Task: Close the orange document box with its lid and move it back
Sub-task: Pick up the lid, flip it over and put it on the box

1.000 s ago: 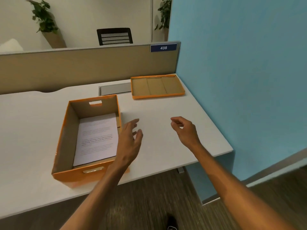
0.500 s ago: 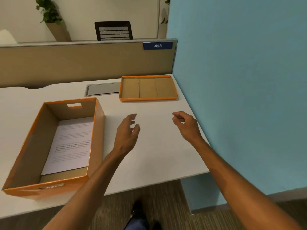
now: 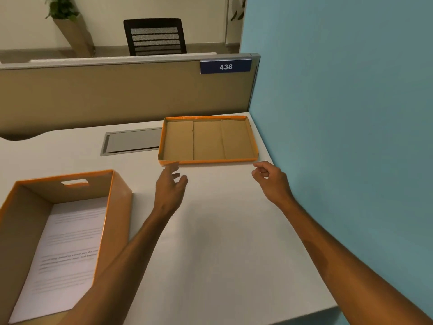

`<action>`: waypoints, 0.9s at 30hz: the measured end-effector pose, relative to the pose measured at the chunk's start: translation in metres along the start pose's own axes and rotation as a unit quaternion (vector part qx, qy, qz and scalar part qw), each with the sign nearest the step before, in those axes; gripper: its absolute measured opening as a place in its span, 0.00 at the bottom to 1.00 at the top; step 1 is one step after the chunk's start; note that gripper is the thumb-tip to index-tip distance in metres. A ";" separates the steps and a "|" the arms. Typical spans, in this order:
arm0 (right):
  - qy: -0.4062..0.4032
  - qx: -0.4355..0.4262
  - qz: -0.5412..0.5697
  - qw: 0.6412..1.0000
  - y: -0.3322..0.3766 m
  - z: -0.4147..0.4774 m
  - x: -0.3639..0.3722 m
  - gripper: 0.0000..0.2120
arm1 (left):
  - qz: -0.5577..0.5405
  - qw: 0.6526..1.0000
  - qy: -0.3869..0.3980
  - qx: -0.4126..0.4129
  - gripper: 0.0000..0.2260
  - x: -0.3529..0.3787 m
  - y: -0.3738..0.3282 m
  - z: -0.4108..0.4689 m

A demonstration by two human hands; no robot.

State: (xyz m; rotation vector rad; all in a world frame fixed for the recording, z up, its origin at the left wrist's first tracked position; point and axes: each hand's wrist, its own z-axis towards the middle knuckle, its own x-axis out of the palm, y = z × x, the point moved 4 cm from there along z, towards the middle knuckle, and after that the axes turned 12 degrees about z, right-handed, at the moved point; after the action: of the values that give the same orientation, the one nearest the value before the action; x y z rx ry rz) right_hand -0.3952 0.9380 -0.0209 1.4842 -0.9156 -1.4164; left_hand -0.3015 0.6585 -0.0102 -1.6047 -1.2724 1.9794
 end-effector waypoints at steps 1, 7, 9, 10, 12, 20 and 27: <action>0.001 0.011 -0.003 1.000 -0.004 0.013 0.003 0.11 | -0.004 1.000 -0.002 -0.013 0.21 0.003 0.005 0.015; -0.017 0.105 -0.035 0.994 -0.039 0.084 0.017 0.21 | -0.023 0.993 -0.015 -0.114 0.26 0.014 0.049 0.092; -0.025 0.135 -0.038 0.990 -0.051 0.103 0.020 0.24 | -0.021 0.985 -0.023 -0.170 0.30 0.017 0.065 0.112; -0.029 0.149 -0.041 0.988 -0.057 0.111 0.022 0.26 | -0.019 0.980 -0.024 -0.198 0.33 0.019 0.073 0.120; -0.038 0.173 -0.039 0.983 -0.067 0.126 0.025 0.29 | -0.019 0.971 -0.016 -0.237 0.35 0.022 0.089 0.134; -0.075 0.243 0.019 0.967 -0.090 0.157 0.036 0.28 | -0.081 0.956 0.028 -0.280 0.30 0.035 0.112 0.161; -0.109 0.288 0.132 0.942 -0.090 0.163 0.037 0.14 | -0.151 0.941 0.016 -0.302 0.26 0.036 0.110 0.169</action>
State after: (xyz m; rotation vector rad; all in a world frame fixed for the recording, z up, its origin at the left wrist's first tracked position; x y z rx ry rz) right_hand -0.5586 0.9192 -0.1146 1.5483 -1.7119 -1.1787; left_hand -0.4330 0.5453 -0.1200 -1.5347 -2.1107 1.4434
